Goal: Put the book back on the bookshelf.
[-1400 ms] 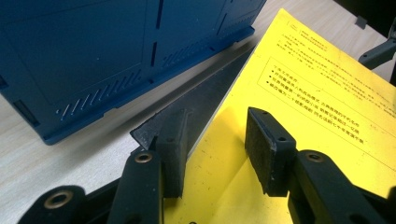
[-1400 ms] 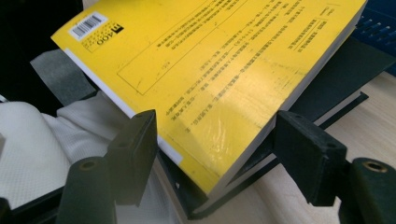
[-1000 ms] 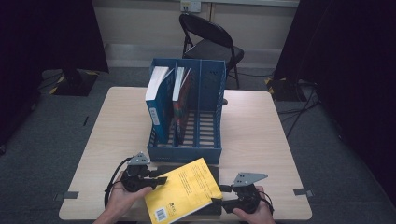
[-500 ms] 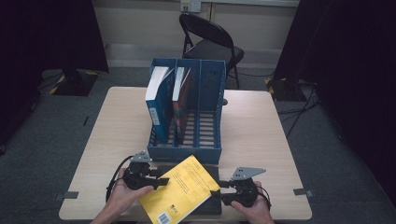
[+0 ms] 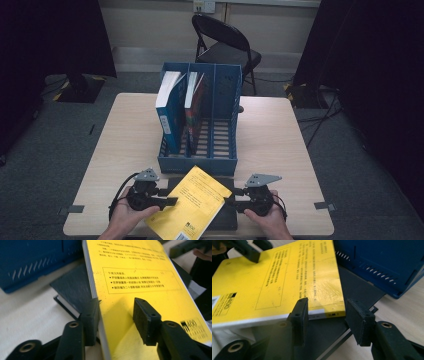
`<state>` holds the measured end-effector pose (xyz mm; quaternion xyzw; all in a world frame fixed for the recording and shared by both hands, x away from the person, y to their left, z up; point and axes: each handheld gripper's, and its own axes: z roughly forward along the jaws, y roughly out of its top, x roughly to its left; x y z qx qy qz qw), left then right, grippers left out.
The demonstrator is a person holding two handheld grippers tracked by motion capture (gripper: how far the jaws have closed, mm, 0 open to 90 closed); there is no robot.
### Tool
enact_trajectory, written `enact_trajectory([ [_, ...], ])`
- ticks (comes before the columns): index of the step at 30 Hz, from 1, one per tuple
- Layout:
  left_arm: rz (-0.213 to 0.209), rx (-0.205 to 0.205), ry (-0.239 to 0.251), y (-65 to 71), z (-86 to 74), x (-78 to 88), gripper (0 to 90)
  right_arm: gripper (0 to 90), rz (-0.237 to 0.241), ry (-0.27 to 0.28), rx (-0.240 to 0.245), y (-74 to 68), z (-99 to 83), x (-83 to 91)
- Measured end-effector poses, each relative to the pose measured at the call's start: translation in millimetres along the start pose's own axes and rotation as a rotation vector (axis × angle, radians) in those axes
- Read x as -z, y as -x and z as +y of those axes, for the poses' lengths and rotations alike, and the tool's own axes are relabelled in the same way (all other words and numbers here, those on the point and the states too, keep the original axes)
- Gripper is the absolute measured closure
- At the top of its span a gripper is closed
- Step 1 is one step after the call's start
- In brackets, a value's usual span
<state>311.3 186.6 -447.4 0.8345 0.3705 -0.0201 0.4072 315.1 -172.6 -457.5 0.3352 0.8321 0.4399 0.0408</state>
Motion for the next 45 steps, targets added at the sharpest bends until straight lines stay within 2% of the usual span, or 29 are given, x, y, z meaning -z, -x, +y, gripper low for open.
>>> enact_trajectory([
  [3,0.007,-0.031,-0.009,3.5,-2.6,3.5,58.4,54.1,-0.016,0.002,0.002,2.4,4.0,-3.0],
  [7,-0.012,-0.004,0.014,-2.1,1.1,-4.7,54.0,50.9,-0.050,-0.003,-0.008,-0.3,2.6,-3.7],
  [10,0.016,0.001,0.031,-5.8,8.5,-10.7,50.9,49.2,-0.049,-0.007,-0.005,-4.2,-1.1,-1.2],
  [12,0.008,0.010,0.038,-8.9,11.9,-13.6,51.1,49.8,-0.051,-0.008,-0.007,-6.7,-3.3,0.9],
  [13,-0.008,0.006,0.043,-8.9,12.9,-14.7,54.6,52.6,-0.050,-0.009,-0.004,-7.6,-4.3,1.4],
  [14,0.000,-0.009,0.037,-7.9,13.6,-14.7,57.3,55.9,-0.050,-0.009,0.001,-8.0,-4.6,1.3],
  [18,0.016,0.000,0.025,-4.5,11.0,-10.8,57.5,64.5,-0.048,-0.012,0.018,-8.3,-0.8,-4.0],
  [21,0.006,-0.008,0.020,-1.5,3.9,-5.8,57.3,66.0,-0.058,-0.009,0.018,-7.3,2.1,-7.5],
  [24,-0.012,0.007,0.007,1.1,-0.4,-3.3,55.8,66.5,-0.067,-0.010,0.014,-4.7,5.8,-10.5],
  [27,-0.017,0.003,-0.004,4.7,-2.2,-1.9,55.8,68.3,-0.075,-0.012,0.003,-1.7,9.8,-13.5],
  [28,-0.024,-0.009,-0.012,4.7,-2.2,-1.7,55.8,68.3,-0.085,-0.014,0.001,-0.5,11.6,-14.8],
  [31,-0.050,0.010,-0.017,2.7,-2.9,-1.0,57.8,68.6,-0.110,-0.016,-0.004,1.0,15.5,-17.3],
  [34,-0.057,0.009,-0.019,1.6,-3.0,-0.6,58.1,67.8,-0.112,-0.013,-0.010,4.2,18.1,-19.9],
  [37,-0.049,0.024,0.001,-1.3,-1.6,-1.9,58.8,66.0,-0.114,-0.003,-0.025,7.4,19.1,-22.5],
  [38,-0.016,0.019,0.005,-2.1,0.1,-3.8,57.1,66.0,-0.117,0.002,-0.033,7.6,18.7,-22.7],
  [39,-0.008,0.027,0.011,-2.9,1.1,-6.1,48.3,66.3,-0.127,0.004,-0.028,5.7,18.1,-23.0],
  [41,-0.014,0.051,0.020,-5.2,5.0,-10.4,49.7,66.6,-0.131,-0.001,-0.015,2.7,17.2,-22.5],
  [45,0.026,0.039,0.028,-2.9,8.6,-14.2,44.4,68.0,-0.123,0.000,-0.009,-0.7,15.0,-21.4],
])
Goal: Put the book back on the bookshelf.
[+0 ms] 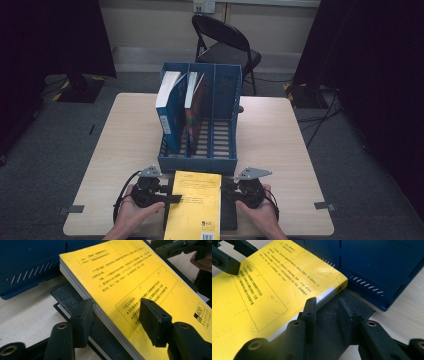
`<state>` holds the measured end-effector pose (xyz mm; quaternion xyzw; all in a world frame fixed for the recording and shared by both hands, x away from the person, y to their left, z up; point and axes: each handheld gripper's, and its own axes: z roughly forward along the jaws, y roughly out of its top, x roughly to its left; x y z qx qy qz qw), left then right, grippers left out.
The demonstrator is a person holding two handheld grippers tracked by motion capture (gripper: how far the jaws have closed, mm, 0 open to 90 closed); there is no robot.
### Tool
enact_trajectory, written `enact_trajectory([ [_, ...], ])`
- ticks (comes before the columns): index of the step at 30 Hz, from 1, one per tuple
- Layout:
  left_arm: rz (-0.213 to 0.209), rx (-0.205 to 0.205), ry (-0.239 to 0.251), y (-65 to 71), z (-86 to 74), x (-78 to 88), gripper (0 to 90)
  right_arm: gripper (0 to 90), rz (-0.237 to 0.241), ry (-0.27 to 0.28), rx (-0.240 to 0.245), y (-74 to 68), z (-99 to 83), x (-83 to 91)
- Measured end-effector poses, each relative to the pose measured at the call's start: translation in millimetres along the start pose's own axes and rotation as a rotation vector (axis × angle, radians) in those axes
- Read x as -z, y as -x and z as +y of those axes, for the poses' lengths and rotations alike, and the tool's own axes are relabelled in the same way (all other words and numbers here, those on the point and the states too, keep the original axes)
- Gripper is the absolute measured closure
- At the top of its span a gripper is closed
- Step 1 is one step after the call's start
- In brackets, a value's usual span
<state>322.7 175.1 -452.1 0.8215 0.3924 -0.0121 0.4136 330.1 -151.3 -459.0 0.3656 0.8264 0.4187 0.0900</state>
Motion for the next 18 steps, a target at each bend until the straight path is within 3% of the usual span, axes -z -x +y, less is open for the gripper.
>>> enact_trajectory([
  [6,0.021,0.008,0.017,-2.3,-0.5,0.7,41.1,68.0,0.009,0.007,0.000,-1.0,1.3,-3.6],
  [8,0.031,-0.013,0.019,-2.4,-1.2,1.0,40.6,69.1,0.016,0.006,0.001,-2.6,1.3,-4.0],
  [11,0.036,-0.006,0.016,-3.7,-2.0,3.0,40.0,72.6,0.062,-0.011,-0.002,-4.0,2.1,-4.2],
  [14,0.042,0.016,0.007,-7.9,-3.4,5.5,38.8,71.7,0.073,-0.010,0.012,-7.8,1.9,-5.3],
  [16,0.018,0.056,0.012,-11.6,-5.2,5.6,35.6,71.2,0.080,-0.012,0.020,-10.0,2.0,-6.1],
  [18,0.005,0.054,0.016,-11.9,-5.7,6.0,40.6,70.9,0.075,-0.009,0.026,-11.2,1.8,-6.3],
])
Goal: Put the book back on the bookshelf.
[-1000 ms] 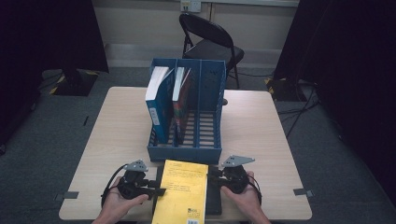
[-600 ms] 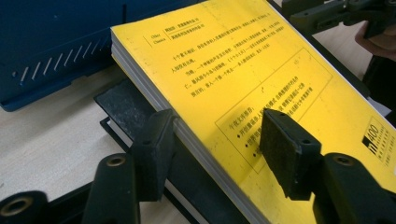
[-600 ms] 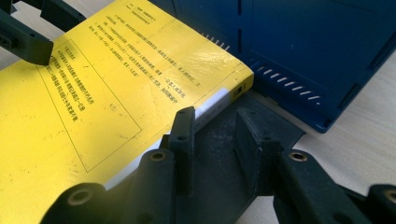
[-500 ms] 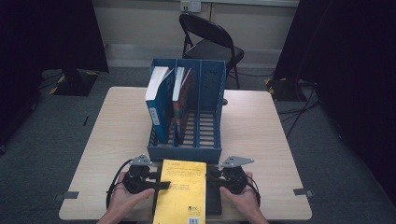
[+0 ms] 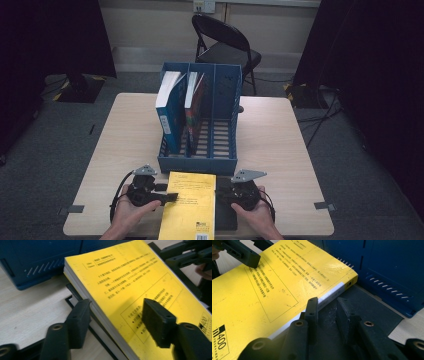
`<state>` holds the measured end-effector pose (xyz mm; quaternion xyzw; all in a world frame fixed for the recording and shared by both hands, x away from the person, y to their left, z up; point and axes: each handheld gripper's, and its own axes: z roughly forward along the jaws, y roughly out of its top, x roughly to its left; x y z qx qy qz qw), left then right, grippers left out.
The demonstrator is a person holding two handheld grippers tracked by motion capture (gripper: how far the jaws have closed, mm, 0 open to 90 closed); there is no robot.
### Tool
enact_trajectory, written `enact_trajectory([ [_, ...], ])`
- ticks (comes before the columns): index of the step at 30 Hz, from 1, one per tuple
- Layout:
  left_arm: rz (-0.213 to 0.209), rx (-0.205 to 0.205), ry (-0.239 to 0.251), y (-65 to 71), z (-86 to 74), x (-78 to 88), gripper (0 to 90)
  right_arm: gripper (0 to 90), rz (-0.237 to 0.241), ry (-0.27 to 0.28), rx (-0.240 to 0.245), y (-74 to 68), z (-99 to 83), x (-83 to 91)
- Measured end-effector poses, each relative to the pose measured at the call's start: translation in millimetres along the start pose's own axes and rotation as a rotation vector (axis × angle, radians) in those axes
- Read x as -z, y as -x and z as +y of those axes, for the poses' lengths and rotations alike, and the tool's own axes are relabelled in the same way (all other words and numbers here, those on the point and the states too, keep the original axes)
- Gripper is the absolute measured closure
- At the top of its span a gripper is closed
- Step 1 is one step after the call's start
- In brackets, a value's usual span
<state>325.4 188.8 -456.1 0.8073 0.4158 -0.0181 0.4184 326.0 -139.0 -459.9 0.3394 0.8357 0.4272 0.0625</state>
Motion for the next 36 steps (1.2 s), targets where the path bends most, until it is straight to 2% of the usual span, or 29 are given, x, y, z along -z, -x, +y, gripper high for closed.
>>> enact_trajectory([
  [4,0.024,-0.008,-0.006,3.6,1.5,0.1,40.5,70.7,0.008,-0.001,-0.003,0.9,-0.1,0.1],
  [6,0.024,0.015,-0.007,3.7,2.0,-0.3,40.5,70.8,0.007,0.001,0.000,0.8,-0.3,0.1],
  [8,0.036,-0.001,-0.011,6.3,3.0,-0.8,40.1,70.7,0.013,0.008,-0.005,1.5,-1.1,-0.1],
  [11,0.046,0.007,0.009,8.7,2.1,-0.2,39.2,70.6,0.020,0.011,-0.003,2.6,-1.5,0.0],
  [13,0.044,0.001,0.015,9.0,2.1,1.1,39.0,70.5,0.023,0.012,-0.005,2.8,-1.7,0.0],
  [16,0.022,0.015,0.047,9.9,2.9,5.5,40.5,70.5,0.021,0.012,-0.004,2.7,-1.8,0.0],
  [20,0.035,0.008,0.045,12.1,4.2,6.6,42.3,70.2,0.020,0.013,0.000,2.4,-1.9,-0.1],
  [23,0.003,0.022,0.063,13.7,5.9,9.8,44.6,70.2,0.025,0.016,-0.003,3.0,-2.2,-0.1],
  [25,-0.086,0.065,0.100,12.5,7.2,9.7,49.3,70.1,0.026,0.017,-0.003,3.1,-2.2,-0.2],
  [26,-0.086,0.061,0.086,13.3,9.1,7.9,49.2,70.1,0.028,0.018,-0.004,3.3,-2.3,-0.4],
  [28,-0.029,0.028,0.051,18.1,11.9,1.7,49.2,70.1,0.029,0.018,-0.005,3.4,-2.3,-0.4],
  [30,-0.030,0.032,0.031,17.7,11.4,-1.5,46.8,70.1,0.026,0.019,-0.003,3.0,-2.5,-0.3],
  [33,-0.068,0.057,0.024,13.3,8.2,1.4,49.5,69.3,0.030,0.019,-0.005,3.3,-2.5,-0.3],
  [36,-0.125,0.097,0.008,8.8,2.5,5.3,52.3,65.9,0.037,0.020,0.000,2.7,-2.5,-0.4],
])
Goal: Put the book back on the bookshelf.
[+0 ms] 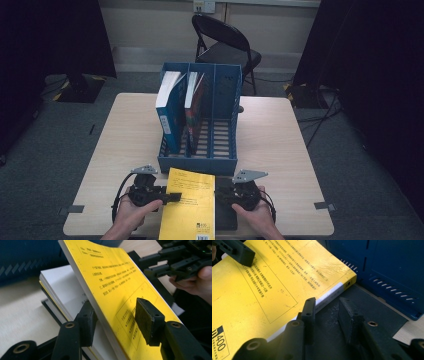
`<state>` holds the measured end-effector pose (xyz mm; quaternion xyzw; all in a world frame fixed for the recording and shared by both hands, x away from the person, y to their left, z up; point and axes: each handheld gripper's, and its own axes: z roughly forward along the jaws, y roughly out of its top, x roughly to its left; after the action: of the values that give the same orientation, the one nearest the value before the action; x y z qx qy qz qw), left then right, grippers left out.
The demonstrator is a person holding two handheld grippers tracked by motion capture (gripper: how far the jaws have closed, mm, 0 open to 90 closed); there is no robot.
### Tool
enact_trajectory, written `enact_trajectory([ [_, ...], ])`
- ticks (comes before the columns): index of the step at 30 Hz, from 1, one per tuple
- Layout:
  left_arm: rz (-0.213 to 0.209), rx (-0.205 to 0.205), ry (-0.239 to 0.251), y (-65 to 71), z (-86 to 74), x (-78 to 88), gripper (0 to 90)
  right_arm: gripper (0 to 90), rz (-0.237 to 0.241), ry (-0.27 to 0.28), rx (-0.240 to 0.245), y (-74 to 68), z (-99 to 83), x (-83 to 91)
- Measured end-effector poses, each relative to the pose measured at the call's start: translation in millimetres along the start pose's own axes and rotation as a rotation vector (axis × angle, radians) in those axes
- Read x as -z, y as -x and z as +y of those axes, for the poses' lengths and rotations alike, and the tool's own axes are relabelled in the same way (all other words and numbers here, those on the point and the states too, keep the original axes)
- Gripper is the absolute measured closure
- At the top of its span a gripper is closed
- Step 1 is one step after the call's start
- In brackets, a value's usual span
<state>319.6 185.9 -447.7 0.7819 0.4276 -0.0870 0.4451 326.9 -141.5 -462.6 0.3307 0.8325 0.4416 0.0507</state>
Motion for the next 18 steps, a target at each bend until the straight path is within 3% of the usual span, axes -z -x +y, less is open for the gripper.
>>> enact_trajectory([
  [4,-0.038,0.034,0.009,-2.5,-5.2,1.7,52.1,64.7,0.002,-0.001,0.007,-1.2,0.3,-0.5],
  [10,-0.042,0.006,0.021,3.5,5.4,-10.6,52.6,64.8,0.001,-0.002,0.007,-1.3,0.4,-0.6],
  [15,-0.042,0.008,0.027,3.4,8.9,-14.3,65.0,64.7,0.004,-0.002,0.007,-0.8,0.4,-0.5],
  [16,-0.069,0.026,0.034,0.3,10.0,-13.8,69.3,63.2,0.006,-0.002,0.004,-0.4,0.5,-0.4],
  [18,-0.092,0.026,0.045,-2.1,10.6,-12.8,74.8,44.3,0.009,-0.010,-0.012,2.1,2.0,1.9],
])
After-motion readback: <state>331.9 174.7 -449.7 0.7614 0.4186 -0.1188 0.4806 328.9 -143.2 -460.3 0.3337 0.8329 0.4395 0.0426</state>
